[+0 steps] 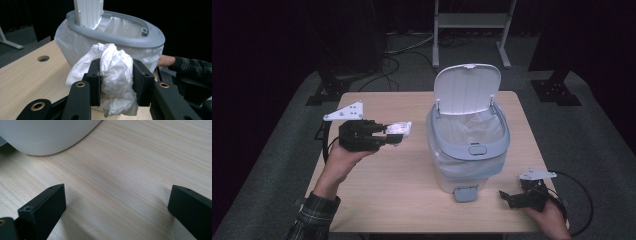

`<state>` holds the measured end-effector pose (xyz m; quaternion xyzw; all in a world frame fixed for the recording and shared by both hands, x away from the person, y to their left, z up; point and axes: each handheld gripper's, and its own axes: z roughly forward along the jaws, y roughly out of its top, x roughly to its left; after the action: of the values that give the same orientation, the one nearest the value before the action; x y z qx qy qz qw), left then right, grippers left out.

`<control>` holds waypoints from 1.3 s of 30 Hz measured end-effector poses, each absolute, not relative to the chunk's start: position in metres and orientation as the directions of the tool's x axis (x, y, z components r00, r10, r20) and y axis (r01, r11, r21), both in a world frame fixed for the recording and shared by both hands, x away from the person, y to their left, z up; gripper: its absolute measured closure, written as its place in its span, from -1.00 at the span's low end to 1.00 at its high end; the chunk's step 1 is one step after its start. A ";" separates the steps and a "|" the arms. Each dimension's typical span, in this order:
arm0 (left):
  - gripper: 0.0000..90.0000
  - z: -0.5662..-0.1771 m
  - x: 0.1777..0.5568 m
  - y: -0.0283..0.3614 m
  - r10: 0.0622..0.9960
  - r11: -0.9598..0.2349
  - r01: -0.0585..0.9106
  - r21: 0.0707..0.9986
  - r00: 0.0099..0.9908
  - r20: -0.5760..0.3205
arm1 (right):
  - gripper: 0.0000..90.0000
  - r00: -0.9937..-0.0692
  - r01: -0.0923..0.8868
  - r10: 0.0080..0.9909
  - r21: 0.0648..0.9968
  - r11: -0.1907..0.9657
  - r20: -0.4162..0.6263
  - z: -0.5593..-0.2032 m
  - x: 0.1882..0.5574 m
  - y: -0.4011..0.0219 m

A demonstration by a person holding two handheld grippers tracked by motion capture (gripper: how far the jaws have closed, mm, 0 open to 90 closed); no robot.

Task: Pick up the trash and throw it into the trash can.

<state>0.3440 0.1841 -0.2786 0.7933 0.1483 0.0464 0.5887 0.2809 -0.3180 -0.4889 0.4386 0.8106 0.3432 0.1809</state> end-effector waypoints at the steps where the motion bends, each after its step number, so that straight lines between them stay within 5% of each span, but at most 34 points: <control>1: 0.42 -0.277 0.344 0.183 0.285 -0.262 0.178 0.949 0.953 -0.101 | -0.99 -0.550 0.587 0.835 0.715 0.380 0.008 -0.489 0.281 -0.318; 39: 0.40 -0.231 0.374 0.078 0.104 -0.269 0.063 0.961 0.994 -0.036 | -0.99 -0.550 0.587 0.835 0.715 0.380 0.008 -0.489 0.281 -0.318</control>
<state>0.3744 0.0776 -0.2306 0.7965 0.0523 0.0171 0.6021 0.2809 -0.3180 -0.4889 0.4385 0.8106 0.3433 0.1810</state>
